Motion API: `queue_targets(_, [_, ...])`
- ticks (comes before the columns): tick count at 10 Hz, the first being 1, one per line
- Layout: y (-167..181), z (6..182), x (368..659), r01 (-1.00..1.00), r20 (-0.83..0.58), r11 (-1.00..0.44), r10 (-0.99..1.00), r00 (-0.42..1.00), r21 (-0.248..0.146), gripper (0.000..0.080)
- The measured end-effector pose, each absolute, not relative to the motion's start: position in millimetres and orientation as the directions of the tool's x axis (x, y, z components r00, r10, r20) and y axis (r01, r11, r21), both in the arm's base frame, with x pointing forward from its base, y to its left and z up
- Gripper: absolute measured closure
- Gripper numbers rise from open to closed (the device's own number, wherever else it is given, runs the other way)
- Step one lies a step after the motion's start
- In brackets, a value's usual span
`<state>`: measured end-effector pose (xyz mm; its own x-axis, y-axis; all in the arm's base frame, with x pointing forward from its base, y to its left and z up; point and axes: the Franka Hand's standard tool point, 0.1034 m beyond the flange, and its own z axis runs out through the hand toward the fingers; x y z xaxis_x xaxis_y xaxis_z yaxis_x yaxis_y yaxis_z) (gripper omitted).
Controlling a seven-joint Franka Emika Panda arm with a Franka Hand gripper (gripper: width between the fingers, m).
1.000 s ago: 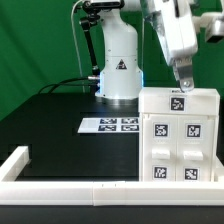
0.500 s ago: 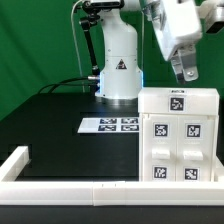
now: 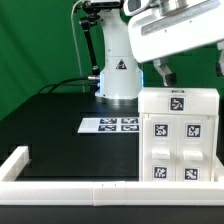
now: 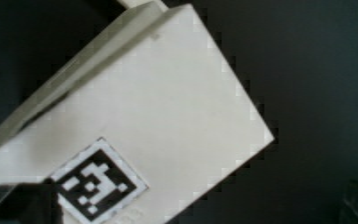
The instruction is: Assemble cabinet
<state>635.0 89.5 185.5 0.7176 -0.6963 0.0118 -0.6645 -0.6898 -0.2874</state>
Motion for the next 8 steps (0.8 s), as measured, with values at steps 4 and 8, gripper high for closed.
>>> queue_targets(4, [86.3,184.9,635.0,-0.490,0.078,-0.827,-0.527,0.846,-0.274,0.0002])
queue_targets(8, [83.4,183.8,633.6,0.106,0.205,-0.987,0.080,0.976,-0.121,0.0002])
